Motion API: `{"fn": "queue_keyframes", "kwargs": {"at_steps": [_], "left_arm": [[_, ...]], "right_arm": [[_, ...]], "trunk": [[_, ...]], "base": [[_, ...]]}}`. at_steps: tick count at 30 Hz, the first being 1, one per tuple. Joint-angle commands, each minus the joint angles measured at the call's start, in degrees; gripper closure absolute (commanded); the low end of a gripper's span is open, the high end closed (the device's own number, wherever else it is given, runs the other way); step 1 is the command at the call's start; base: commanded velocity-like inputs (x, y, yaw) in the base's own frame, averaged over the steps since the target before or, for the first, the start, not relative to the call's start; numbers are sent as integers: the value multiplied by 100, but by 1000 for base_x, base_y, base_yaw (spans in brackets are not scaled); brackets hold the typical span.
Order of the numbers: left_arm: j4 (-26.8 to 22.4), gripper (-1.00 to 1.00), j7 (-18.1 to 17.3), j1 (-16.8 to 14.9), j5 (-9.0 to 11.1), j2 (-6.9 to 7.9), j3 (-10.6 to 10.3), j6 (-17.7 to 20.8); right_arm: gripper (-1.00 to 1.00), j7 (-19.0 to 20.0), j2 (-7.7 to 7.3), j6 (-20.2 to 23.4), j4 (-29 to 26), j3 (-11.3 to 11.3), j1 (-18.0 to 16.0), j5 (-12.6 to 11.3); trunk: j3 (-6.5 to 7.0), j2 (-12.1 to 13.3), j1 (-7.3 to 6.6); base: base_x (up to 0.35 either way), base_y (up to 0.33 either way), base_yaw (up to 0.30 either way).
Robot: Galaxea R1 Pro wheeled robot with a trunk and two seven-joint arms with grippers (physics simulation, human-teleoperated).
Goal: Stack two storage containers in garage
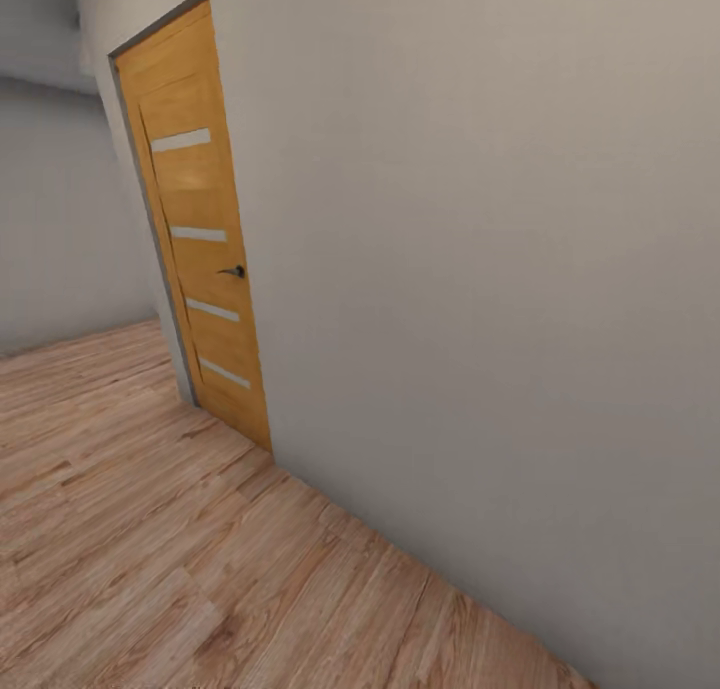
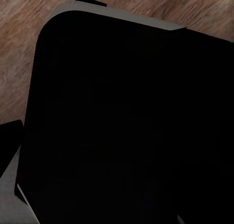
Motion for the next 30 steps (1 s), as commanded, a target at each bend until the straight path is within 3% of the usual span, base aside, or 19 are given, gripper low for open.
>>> {"fn": "queue_keyframes", "kwargs": {"at_steps": [1, 16, 20, 30], "left_arm": [[-3, -100, 1, -1, 12, -2, 33, -8], [-3, -100, 9, 0, 19, -1, 41, -8], [0, -100, 14, -1, 21, -2, 41, -8], [5, -100, 39, 0, 110, -2, 49, -8]], "right_arm": [[-100, 32, 3, -23, 17, 45, -7, -61], [-100, 12, 41, -132, 9, 9, -7, -92], [-100, -221, 42, -369, 15, -5, -7, -108], [-100, -365, 14, -417, 17, -8, -7, -129]], "trunk": [[-5, -3, 0], [-5, -3, 0], [-5, -3, 0], [-5, -3, 0]], "base": [[25, -13, 285], [3, -1, 287], [0, 0, 299], [0, 0, 300]]}}
